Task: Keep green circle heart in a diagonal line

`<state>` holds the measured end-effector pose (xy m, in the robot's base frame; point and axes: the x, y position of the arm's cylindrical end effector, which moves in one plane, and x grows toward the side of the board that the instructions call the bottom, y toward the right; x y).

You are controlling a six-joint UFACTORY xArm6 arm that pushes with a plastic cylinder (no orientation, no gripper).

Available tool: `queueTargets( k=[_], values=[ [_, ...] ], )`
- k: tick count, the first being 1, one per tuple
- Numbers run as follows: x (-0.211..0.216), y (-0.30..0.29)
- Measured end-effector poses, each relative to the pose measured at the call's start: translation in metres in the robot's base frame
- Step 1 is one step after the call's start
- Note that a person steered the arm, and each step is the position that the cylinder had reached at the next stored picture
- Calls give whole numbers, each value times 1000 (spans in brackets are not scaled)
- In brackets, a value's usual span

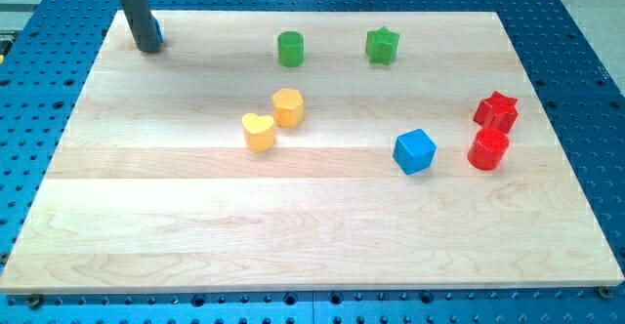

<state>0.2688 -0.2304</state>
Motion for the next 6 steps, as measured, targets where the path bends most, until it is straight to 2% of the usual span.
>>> queueTargets(
  k=[2,3,4,6],
  values=[
    [12,-2],
    [17,-31],
    [17,-37],
    [21,-33]
  ],
)
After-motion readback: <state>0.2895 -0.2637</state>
